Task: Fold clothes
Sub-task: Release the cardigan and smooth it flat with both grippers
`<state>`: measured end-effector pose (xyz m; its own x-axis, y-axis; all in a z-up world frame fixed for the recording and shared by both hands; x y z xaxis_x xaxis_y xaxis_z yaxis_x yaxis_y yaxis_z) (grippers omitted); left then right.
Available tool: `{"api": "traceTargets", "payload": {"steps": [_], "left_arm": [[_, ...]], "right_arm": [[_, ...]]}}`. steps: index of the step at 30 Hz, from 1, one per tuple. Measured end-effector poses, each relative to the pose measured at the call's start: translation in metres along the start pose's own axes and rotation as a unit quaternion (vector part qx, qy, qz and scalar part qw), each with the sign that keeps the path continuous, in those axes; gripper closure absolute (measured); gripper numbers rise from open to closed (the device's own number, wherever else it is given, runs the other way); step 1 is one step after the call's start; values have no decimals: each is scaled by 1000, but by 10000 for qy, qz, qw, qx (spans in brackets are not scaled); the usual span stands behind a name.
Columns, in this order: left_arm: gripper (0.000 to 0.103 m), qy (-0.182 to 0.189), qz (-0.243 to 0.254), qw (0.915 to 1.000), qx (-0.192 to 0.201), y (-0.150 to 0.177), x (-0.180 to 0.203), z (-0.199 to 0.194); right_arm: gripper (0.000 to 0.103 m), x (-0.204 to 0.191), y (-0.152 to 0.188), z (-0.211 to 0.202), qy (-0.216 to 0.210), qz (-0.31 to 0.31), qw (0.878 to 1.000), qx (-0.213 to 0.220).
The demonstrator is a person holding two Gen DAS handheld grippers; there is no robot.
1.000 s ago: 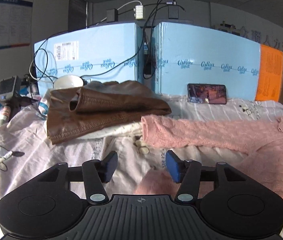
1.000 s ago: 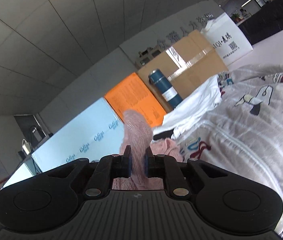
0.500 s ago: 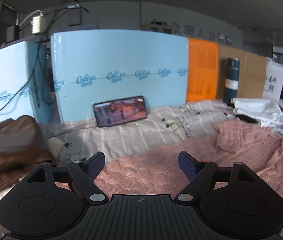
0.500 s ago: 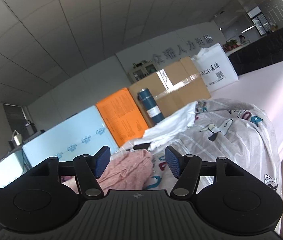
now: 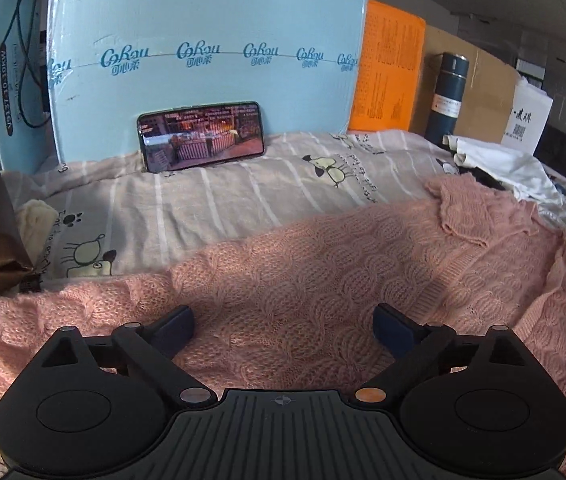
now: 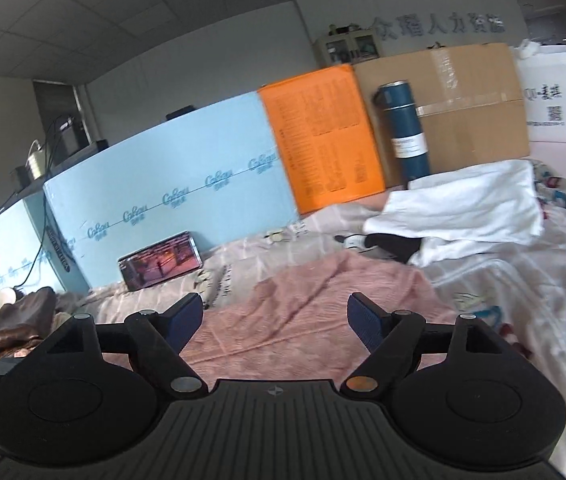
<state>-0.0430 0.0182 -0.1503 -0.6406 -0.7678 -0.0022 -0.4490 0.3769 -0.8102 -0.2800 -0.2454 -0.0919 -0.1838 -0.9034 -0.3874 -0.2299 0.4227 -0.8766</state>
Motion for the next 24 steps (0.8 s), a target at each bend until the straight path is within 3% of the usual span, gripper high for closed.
{"api": "traceTargets", "payload": {"steps": [7,11,14,18,24], "left_arm": [[5,-201,-527,9981,263,-4,-17,-12],[5,-174,-633,9969,442,-5,-20,-21],[4,-174,-684,9962,516,-5,-20,-25],[4,-151,-750,9955,563,-4,-20,-27],[4,-198,-796,9953,506,-3,-21,-24]], "right_arm": [[25,7,7,106,37,925,9945,-497],[26,17,25,129,-626,1554,9813,-944],[26,6,18,111,-658,1266,9874,-690],[23,4,9,63,-635,1065,9923,-27],[23,18,20,-15,297,823,9954,392]]}}
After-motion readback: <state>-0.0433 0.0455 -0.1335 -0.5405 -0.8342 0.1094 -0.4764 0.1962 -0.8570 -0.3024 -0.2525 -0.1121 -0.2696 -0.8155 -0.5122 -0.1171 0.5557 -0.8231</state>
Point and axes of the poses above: each gripper's, at about its wrist camera, not at the fingertips, and z roughly the way its jaws point, x to its right, y to its underside, the point moved 2 cm from there along z, roughly the way its jaws point, and after that the axes turned 11 degrees about -y, right-handed, at the moved point
